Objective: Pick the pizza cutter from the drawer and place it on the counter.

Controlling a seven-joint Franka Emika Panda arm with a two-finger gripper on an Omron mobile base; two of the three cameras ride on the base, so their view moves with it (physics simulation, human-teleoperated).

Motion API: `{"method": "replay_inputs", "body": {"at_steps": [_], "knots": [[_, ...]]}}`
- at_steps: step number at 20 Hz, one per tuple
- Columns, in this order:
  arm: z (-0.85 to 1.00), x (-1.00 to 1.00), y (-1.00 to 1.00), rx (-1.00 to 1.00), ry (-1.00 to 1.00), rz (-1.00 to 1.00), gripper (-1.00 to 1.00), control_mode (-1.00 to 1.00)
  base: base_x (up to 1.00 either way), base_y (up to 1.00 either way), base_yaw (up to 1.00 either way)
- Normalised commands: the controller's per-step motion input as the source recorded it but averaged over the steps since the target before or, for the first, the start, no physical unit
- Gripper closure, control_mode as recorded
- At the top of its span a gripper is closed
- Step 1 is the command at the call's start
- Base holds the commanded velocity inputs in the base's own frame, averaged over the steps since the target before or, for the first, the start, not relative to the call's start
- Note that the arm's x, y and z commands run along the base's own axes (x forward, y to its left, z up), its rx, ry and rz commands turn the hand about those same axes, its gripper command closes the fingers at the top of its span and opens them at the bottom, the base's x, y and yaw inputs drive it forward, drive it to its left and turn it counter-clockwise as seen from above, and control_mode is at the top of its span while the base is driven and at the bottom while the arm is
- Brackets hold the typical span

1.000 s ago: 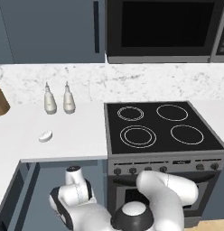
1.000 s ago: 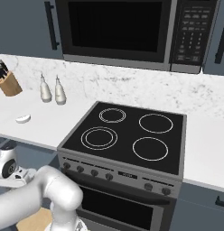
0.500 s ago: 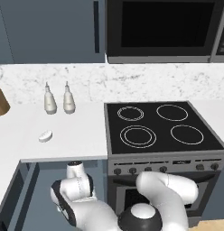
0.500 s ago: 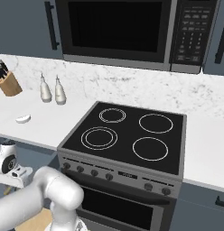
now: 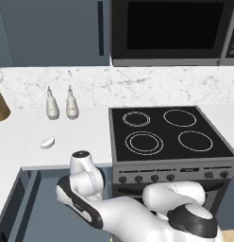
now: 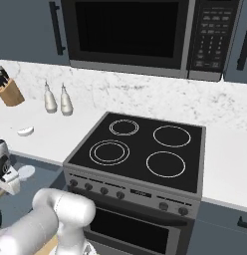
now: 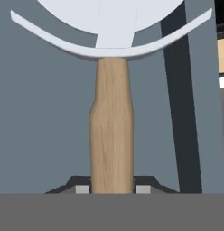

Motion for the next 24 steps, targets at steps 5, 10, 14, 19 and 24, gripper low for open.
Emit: {"method": "replay_inputs", "body": {"at_steps": [5,10,14,19,24], "knots": [[1.0,-0.35,-0.01,-0.04,-0.31,-0.22,1.0,-1.0,0.0,0.0,0.0],[1.0,0.55,0.0,-0.07,-0.25,-0.17,1.0,-1.0,0.0,0.0,0.0],[1.0,0.99,0.0,-0.06,-0.11,-0.11,1.0,-1.0,0.0,0.0,0.0],[0.66,1.0,-0.03,-0.19,0.02,-0.01,1.0,-1.0,0.0,0.0,0.0],[0.0,0.72,-0.68,-0.04,0.13,0.01,1.0,-1.0,0.0,0.0,0.0]]}}
